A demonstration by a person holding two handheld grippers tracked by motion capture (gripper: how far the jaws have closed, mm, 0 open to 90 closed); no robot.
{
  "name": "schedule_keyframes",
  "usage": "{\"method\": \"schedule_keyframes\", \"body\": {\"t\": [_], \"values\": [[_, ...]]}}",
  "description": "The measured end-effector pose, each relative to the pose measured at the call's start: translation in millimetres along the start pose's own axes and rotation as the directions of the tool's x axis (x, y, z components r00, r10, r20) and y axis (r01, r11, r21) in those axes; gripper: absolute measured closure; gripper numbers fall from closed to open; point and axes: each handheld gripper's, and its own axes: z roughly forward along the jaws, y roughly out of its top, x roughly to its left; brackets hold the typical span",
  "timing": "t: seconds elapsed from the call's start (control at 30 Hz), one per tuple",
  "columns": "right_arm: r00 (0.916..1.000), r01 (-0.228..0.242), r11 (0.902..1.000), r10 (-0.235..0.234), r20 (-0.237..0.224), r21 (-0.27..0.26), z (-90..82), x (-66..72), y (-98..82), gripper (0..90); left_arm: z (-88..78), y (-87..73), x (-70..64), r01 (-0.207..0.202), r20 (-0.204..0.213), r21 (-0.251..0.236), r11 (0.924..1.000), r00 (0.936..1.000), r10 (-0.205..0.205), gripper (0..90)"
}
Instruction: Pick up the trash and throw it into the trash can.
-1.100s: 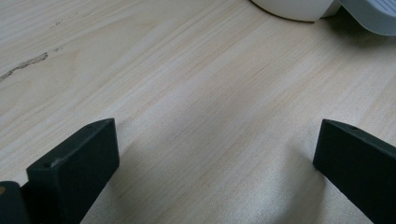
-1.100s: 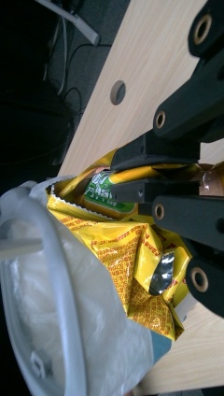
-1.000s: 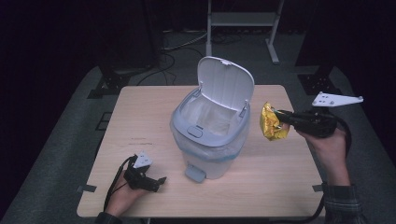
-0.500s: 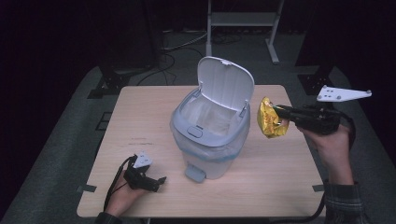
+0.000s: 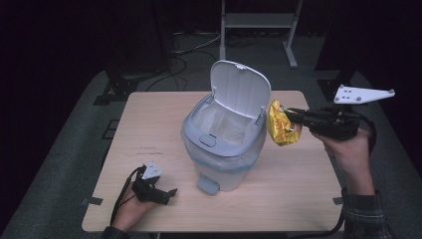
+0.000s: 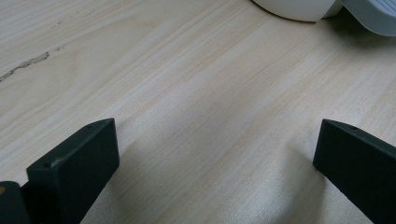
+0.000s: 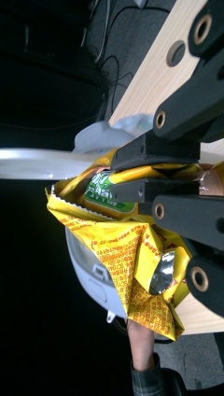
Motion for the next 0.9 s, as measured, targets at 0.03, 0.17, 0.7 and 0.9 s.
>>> {"method": "schedule_keyframes", "body": {"t": [0.03,0.17,0.7,0.9], "values": [[1.0,0.001,1.0,-0.001,-0.004,-0.001,0.4,1.0,1.2,82.9,0.0,0.0,0.0,0.0,0.0,0.001,1.0,1.0,0.0,0.0],[0.9996,0.013,0.9999,-0.013,-0.024,-0.011,3.1,6.2,7.6,82.9,0.0,0.0,0.0,0.0,0.0,0.001,1.0,1.0,0.0,0.0],[0.9964,0.043,0.9989,-0.044,-0.073,-0.016,31.5,19.9,27.6,82.9,0.0,0.0,0.0,0.0,0.0,0.0,1.0,1.0,0.0,0.0],[0.9954,0.052,0.9986,-0.052,-0.08,-0.011,45.0,24.0,32.9,82.8,0.0,0.0,0.0,0.0,0.0,0.0,1.0,1.0,0.0,0.0]]}}
